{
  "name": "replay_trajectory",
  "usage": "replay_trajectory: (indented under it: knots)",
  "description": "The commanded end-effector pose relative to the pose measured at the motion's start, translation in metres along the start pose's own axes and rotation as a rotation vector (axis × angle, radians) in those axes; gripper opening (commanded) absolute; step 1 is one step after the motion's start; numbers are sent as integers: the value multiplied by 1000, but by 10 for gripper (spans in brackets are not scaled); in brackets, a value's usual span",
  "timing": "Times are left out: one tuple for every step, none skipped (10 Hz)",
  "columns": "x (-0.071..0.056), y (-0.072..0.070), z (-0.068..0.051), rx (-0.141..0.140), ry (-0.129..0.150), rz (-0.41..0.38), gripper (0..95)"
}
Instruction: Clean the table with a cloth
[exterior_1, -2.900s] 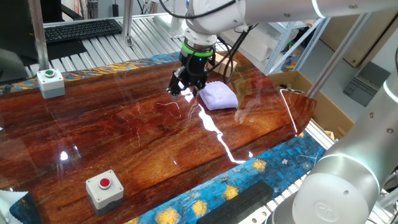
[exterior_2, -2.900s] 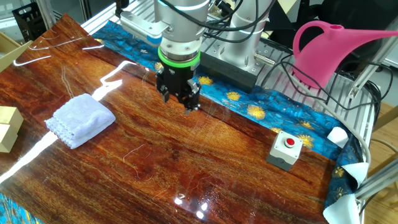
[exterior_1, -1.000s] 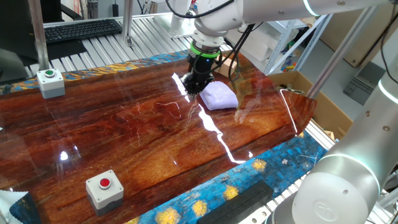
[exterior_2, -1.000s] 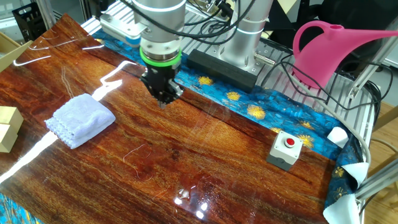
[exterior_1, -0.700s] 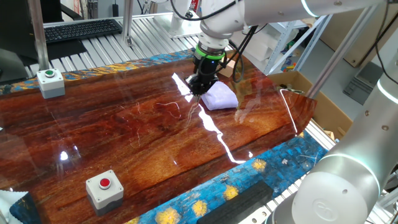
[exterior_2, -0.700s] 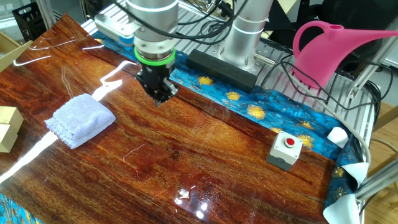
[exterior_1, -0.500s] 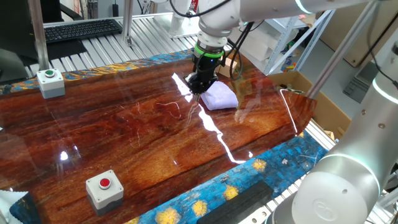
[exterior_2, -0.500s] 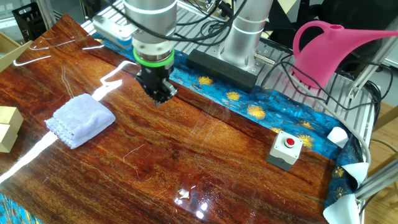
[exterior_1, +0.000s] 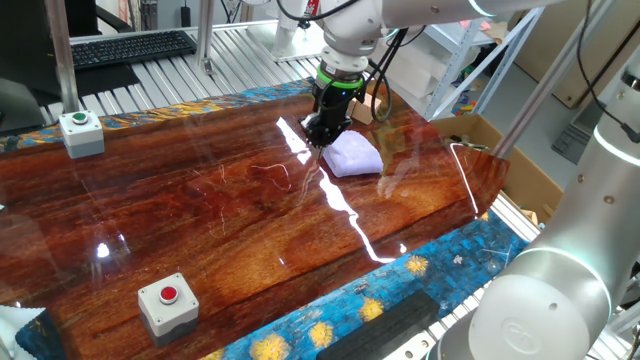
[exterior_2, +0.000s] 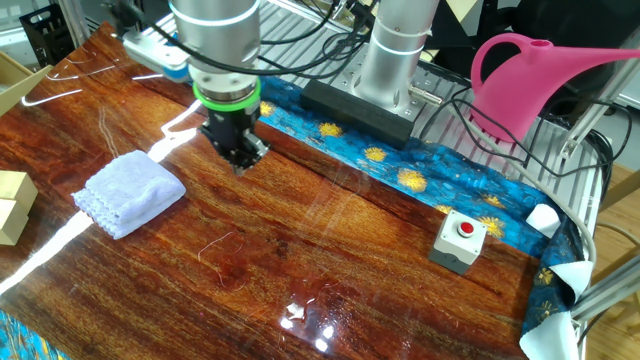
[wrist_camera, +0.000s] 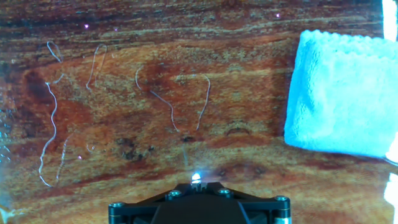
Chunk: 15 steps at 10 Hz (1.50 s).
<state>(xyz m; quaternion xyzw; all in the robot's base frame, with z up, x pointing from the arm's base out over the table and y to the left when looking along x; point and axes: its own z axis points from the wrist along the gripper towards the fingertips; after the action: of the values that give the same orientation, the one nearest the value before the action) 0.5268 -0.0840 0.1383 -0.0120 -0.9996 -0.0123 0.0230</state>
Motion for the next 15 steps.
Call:
replay_trajectory:
  knots:
    - [-7, -10, 5, 5, -4, -28, 380]
    - [-11, -17, 7, 9, -4, -39, 380]
    - [-15, -23, 10, 14, -3, -52, 570]
    - [-18, -30, 13, 14, -3, -61, 570]
    - [-20, -35, 16, 14, -4, -67, 570]
    - [-22, -40, 18, 17, -4, -69, 570]
    - [-23, -44, 20, 24, -4, -74, 570]
    - [-26, -47, 21, 36, -3, -75, 760]
    - [-27, -48, 22, 36, -3, -78, 760]
    - [-33, -53, 25, 34, -4, -96, 760]
    - [-36, -57, 27, 34, -2, -122, 570]
    - [-37, -58, 28, 30, -1, -151, 190]
    - [-37, -58, 28, 21, -8, -161, 0]
    - [-37, -58, 29, 14, -13, -156, 0]
    - [-36, -57, 30, -3, -18, -141, 0]
